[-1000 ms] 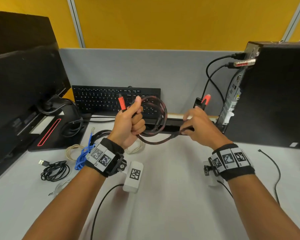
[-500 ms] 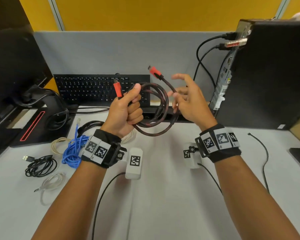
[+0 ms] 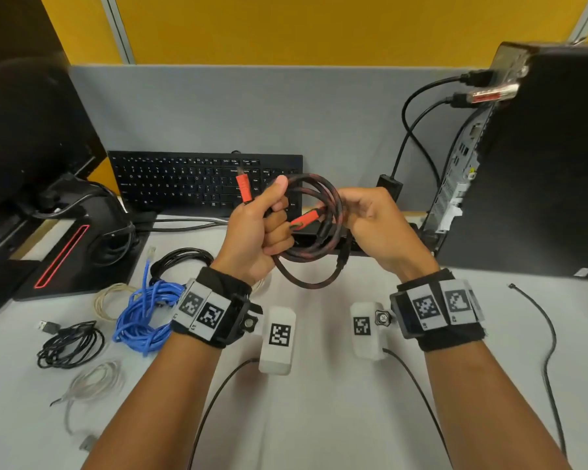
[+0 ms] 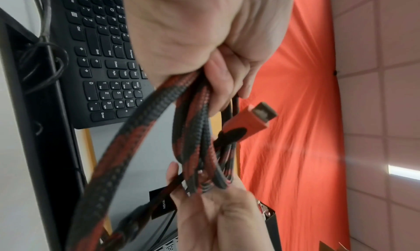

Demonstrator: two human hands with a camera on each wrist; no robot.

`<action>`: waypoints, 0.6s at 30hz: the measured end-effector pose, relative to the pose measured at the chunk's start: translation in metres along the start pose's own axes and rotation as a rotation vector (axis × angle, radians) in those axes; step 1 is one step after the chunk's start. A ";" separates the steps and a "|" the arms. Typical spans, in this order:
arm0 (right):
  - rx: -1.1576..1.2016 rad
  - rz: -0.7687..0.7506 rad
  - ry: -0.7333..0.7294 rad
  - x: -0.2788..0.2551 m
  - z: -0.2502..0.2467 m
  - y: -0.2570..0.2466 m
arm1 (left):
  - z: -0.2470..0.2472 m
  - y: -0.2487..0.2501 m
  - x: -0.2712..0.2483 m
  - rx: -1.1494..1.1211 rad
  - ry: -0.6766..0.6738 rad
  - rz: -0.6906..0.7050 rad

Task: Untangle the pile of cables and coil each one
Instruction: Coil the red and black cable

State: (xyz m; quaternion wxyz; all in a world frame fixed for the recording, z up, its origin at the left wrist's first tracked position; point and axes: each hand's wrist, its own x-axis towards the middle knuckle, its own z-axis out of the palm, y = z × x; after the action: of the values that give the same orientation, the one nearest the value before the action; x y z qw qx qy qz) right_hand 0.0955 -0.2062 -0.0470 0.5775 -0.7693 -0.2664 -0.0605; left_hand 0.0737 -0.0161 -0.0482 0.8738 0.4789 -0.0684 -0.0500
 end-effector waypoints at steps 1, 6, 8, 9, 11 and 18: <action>0.071 0.011 0.023 0.001 0.004 -0.001 | 0.000 -0.001 0.000 -0.005 0.008 0.012; 0.457 0.021 -0.040 0.001 0.004 -0.005 | -0.002 0.000 0.002 -0.020 0.056 0.075; 0.239 -0.129 -0.148 -0.002 0.006 -0.009 | -0.003 -0.001 0.002 0.011 0.083 0.084; 0.121 -0.187 -0.176 -0.003 0.010 -0.010 | -0.003 -0.002 0.002 0.040 0.083 0.083; -0.002 -0.177 -0.122 -0.001 0.016 -0.013 | -0.004 -0.003 0.001 0.089 0.061 0.064; -0.375 -0.094 -0.038 -0.003 0.018 -0.017 | -0.013 0.001 -0.002 0.196 0.039 -0.053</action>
State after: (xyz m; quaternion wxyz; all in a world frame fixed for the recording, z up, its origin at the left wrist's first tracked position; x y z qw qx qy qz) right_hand 0.0805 -0.1877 -0.0392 0.4157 -0.8510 -0.2968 -0.1215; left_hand 0.0737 -0.0045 -0.0545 0.8222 0.5647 -0.0432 -0.0570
